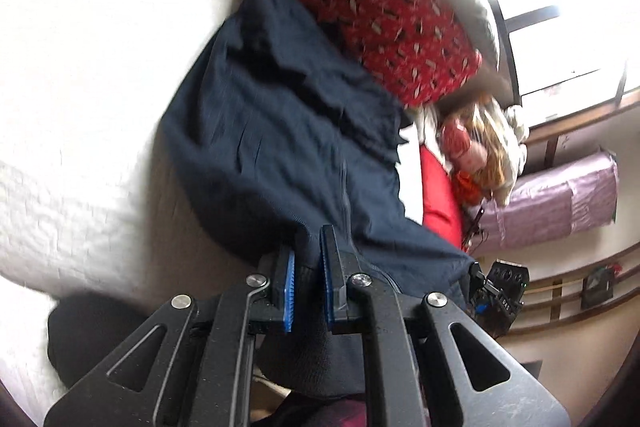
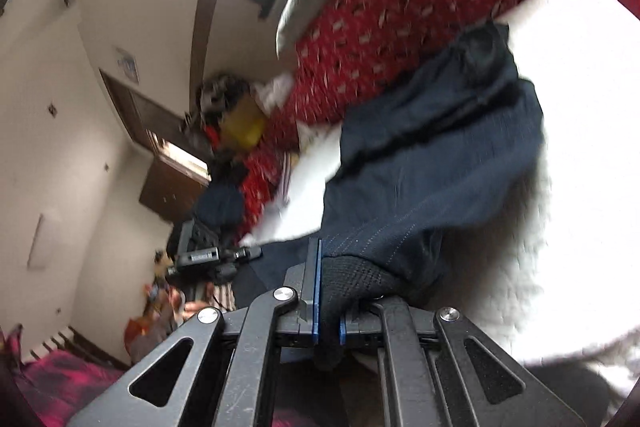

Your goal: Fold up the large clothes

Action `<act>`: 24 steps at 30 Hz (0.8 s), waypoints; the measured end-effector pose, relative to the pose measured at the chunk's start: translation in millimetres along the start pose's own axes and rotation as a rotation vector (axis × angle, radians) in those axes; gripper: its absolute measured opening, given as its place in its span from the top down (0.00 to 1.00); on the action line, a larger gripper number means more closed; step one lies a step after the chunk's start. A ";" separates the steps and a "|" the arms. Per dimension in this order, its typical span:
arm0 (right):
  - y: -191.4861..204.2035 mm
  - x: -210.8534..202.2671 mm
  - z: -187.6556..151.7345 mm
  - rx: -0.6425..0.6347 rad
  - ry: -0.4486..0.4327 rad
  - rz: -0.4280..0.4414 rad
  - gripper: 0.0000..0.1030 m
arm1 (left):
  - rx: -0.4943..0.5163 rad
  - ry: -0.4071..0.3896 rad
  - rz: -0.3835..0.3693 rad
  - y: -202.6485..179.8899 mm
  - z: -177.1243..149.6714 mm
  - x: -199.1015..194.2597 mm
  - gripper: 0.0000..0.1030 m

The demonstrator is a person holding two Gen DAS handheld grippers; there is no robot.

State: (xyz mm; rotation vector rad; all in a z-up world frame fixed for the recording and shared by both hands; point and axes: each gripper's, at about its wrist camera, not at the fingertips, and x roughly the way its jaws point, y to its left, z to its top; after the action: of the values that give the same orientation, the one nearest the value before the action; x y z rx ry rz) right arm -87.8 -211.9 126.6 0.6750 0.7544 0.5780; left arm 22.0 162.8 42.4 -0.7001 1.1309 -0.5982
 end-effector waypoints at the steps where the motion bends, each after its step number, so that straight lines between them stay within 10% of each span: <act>1: -1.0 1.0 8.6 0.010 -0.018 0.004 0.95 | -0.005 -0.017 0.002 -6.6 8.6 6.7 0.92; 11: -28.5 25.6 87.5 0.098 -0.124 0.017 0.95 | -0.118 -0.138 -0.040 -3.5 105.1 24.6 0.92; 24: -119.4 100.4 204.9 0.290 -0.265 0.003 0.95 | -0.190 -0.131 0.014 3.6 253.6 146.4 0.92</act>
State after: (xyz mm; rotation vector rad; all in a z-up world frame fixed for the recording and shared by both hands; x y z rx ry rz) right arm 157.0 -289.9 108.9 0.9999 0.5925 0.3734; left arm 308.4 106.4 18.8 -0.8807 1.0784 -0.4298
